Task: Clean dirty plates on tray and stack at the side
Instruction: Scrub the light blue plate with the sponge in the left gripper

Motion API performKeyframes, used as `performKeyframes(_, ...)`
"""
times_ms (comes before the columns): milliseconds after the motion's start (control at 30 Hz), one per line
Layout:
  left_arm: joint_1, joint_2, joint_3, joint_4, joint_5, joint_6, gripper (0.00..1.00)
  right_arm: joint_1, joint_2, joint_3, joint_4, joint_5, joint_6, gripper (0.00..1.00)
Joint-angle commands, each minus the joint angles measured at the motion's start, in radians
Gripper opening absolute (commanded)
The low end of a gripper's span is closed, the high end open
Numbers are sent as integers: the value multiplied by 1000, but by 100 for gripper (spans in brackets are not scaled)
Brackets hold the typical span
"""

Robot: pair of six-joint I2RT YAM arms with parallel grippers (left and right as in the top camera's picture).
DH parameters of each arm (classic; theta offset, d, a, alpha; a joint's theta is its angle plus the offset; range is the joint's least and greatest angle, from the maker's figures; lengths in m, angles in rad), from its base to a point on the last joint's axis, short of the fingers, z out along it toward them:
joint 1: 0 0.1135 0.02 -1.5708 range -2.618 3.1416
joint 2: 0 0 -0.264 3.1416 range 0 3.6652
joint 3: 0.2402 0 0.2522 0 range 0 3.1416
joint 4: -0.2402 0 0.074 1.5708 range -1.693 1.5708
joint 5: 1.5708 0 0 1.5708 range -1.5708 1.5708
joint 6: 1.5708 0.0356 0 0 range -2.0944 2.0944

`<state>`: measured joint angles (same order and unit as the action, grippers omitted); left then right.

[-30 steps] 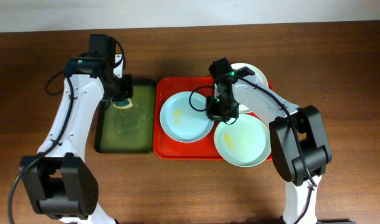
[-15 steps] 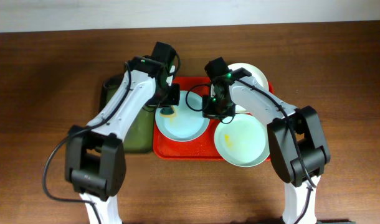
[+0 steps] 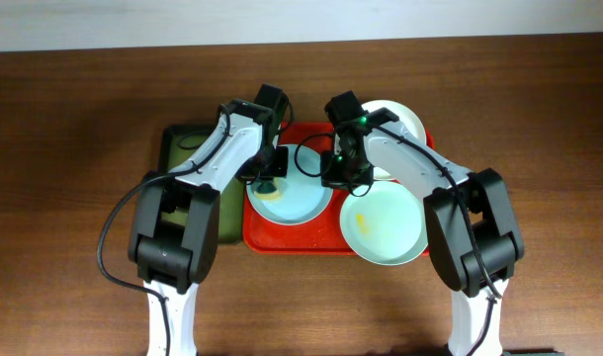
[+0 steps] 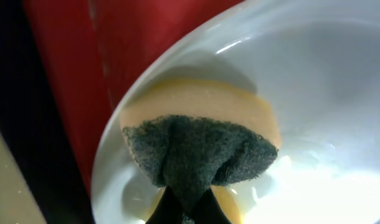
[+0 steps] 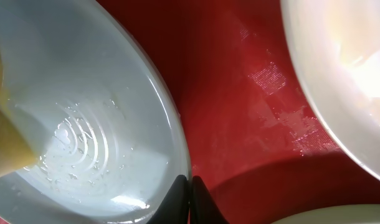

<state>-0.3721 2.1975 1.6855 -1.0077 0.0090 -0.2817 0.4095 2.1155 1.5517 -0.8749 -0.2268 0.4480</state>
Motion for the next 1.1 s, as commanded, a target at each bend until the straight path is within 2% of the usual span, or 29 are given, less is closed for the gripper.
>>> performKeyframes(0, -23, 16, 10, -23, -98, -11, 0, 10, 18, -10, 1, 21, 2, 4)
performKeyframes(67, -61, 21, -18, 1, -171, -40, 0, 10, 18, -10, 2, 21, 2, 4)
performKeyframes(133, -78, 48, -29, 6, -142, -40, 0, 10, 18, -10, 1, 21, 2, 4)
performKeyframes(167, -79, 70, -29, 1, -58, -31, 0, 10, 18, -10, 1, 21, 2, 5)
performKeyframes(300, -55, 85, -16, 5, 365, 127, 0, 10, 18, -10, 1, 21, 2, 4)
performKeyframes(367, -7, 84, 13, -20, 473, 142, 0, 10, 18, -10, 1, 21, 2, 4)
performKeyframes(433, 31, 66, 98, -91, 410, 142, 0, 10, 18, -10, 1, 21, 2, 4)
performKeyframes(500, 32, 39, 225, -156, 138, 141, 0, 10, 18, -10, 1, 21, 2, 4)
performKeyframes(567, 28, 46, 233, -150, 46, 141, 0, 10, 18, -10, 1, 21, 2, 4)
performKeyframes(700, 28, 115, 224, -147, 47, 141, 0, 10, 18, -10, 1, 21, 2, 4)
performKeyframes(967, 6, 216, 175, -89, 137, 138, 0, 10, 18, -10, 4, 21, 2, 4)
performKeyframes(1000, -3, 240, 168, -89, 209, 151, 0, 10, 18, -10, 5, 21, 2, 4)
performKeyframes(1067, -34, 254, 167, -88, 483, 257, 0, 10, 18, -10, 13, 21, 2, 4)
